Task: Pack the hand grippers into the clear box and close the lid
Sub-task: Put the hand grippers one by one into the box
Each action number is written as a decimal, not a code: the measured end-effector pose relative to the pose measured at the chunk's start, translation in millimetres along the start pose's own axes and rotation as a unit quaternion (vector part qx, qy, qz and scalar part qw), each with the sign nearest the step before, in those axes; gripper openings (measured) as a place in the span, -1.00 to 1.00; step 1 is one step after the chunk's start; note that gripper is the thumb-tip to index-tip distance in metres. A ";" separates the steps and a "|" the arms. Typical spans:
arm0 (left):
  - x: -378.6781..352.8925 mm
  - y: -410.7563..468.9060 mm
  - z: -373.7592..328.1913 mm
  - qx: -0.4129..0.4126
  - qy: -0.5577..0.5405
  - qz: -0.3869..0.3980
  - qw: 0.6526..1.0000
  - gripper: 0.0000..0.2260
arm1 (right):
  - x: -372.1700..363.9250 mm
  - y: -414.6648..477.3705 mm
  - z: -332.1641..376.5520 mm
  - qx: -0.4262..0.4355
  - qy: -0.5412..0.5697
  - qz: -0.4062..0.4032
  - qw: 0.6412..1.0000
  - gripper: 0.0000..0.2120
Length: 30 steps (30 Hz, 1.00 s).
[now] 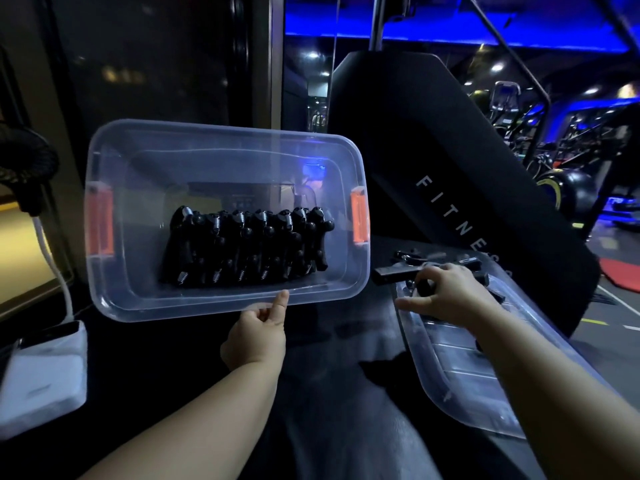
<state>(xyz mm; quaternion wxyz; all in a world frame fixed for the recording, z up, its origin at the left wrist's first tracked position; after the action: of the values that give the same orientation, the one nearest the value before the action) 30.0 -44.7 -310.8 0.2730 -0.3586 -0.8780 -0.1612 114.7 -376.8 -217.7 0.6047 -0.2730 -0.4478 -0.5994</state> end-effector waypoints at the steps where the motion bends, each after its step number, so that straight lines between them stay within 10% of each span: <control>1: -0.7 0.2 0.2 0.001 0.004 0.005 1.000 -0.46 | -0.5 -7.9 2.5 0.007 0.006 -0.004 1.000 -0.43; 18: -1.2 1.0 -1.1 -0.002 0.017 0.018 1.000 -0.50 | -52.3 -108.5 38.1 0.025 -0.003 0.020 0.999 -0.37; 30: 0.8 -0.3 -2.7 -0.008 0.019 0.011 1.000 -0.48 | -61.7 -116.1 48.6 0.056 -0.041 0.016 0.997 0.08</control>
<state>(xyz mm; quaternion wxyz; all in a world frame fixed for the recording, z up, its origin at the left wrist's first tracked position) 30.3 -45.8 -308.2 0.2884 -0.3668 -0.8677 -0.1716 -0.9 -320.3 -273.4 0.6098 -0.2702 -0.5002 -0.5522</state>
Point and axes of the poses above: each hand's wrist, its own y-axis towards the middle knuckle, its own x-axis out of the back of the hand, z = x × y, the point moved 9 cm from there along y, towards the middle knuckle, and after that the axes turned 14 degrees about y, right-handed, at the moved point
